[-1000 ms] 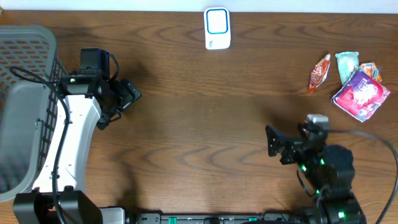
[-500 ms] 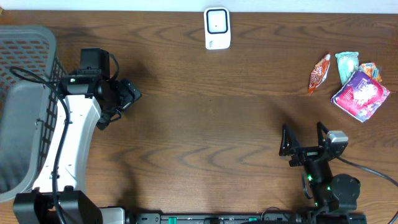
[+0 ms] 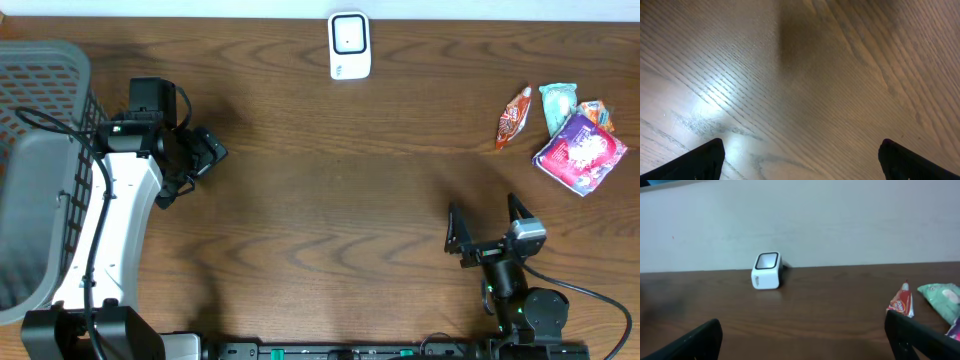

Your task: Scan the item barcode

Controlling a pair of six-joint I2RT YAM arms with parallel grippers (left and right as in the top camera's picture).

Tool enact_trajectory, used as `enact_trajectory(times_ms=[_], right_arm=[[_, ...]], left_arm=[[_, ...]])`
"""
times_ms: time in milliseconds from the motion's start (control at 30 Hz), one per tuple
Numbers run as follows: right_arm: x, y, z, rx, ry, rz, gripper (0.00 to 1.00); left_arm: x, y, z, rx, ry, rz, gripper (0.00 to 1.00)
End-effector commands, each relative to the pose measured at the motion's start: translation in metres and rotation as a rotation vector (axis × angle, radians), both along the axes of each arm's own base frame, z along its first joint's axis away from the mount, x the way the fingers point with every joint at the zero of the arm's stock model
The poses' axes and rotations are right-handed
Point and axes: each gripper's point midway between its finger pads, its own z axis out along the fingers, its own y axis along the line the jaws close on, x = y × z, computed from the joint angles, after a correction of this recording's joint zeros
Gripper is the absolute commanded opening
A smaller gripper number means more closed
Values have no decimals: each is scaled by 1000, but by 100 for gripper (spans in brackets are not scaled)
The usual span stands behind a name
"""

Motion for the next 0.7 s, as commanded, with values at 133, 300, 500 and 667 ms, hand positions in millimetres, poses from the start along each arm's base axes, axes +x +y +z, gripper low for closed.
enact_trajectory(times_ms=[133,300,500,667], right_arm=[[1,-9,-27,-102,88,-47,99],[1,-10,-28,-84,94,-56,99],[1,-14,-28,-104,95,-79,99],[1,-14,-29,-125,93,-80,99]], left_arm=[[-1,3,1,11,-1,2,98],[-1,3,1,12,-1,2,98],[-1,3,1,11,-1,2,98],[-1,3,1,11,-1,2,98]])
